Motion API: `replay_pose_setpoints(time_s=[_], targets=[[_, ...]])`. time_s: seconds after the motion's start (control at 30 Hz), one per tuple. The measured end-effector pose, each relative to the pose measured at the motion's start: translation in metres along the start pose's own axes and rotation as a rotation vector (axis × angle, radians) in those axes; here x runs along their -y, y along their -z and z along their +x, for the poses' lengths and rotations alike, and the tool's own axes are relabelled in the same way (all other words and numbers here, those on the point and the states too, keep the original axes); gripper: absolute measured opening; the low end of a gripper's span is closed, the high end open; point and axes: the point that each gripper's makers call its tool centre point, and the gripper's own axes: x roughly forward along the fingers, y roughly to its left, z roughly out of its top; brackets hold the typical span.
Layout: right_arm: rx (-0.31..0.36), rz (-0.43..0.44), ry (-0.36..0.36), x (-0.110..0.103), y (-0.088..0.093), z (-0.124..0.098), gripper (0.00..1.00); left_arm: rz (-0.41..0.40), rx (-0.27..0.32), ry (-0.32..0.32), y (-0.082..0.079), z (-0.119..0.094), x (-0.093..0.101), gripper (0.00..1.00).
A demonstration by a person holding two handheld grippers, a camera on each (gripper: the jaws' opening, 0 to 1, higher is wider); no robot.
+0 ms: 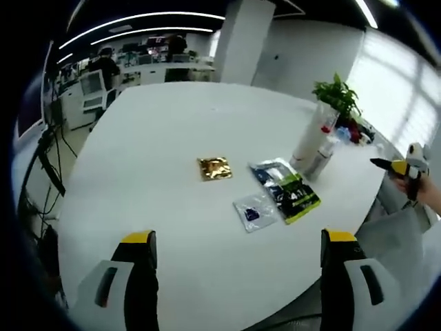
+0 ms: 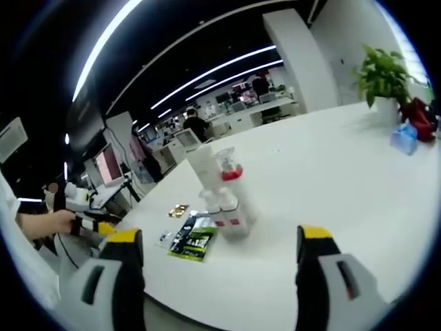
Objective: Arrange the skincare products in the storage area until every visible bottle or jar stands upright without overlapping.
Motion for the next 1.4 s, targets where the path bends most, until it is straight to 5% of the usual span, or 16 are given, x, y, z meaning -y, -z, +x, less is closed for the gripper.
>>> replay_pose_setpoints(time_s=[0.27,0.97,1.4], targets=[[-0.002,0.009,0.018,0.006,0.002,0.000,0.92,0.076,-0.034,0.013,-0.014,0.016,-0.004,0.97],[-0.011,0.046,0.078,0.024,0.009,-0.001,0.92,0.427,-0.216,0.096,-0.045,0.076,-0.012,0.88],[-0.020,0.063,0.105,0.027,0.014,0.001,0.93,0.544,-0.311,0.124,-0.055,0.110,-0.026,0.82]])
